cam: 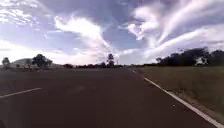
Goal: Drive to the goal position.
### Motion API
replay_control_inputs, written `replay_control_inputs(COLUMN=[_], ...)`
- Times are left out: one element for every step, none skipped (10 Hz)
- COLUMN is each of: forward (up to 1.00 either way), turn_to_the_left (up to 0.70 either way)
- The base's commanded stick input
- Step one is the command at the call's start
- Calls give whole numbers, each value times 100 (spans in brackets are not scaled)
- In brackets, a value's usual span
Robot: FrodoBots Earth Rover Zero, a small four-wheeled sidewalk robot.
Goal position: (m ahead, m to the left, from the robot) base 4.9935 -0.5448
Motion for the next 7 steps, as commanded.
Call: replay_control_inputs(forward=[100, 100, 100, 100, 100, 100, 100], turn_to_the_left=[0, 0, 0, 0, 0, 0, 0])
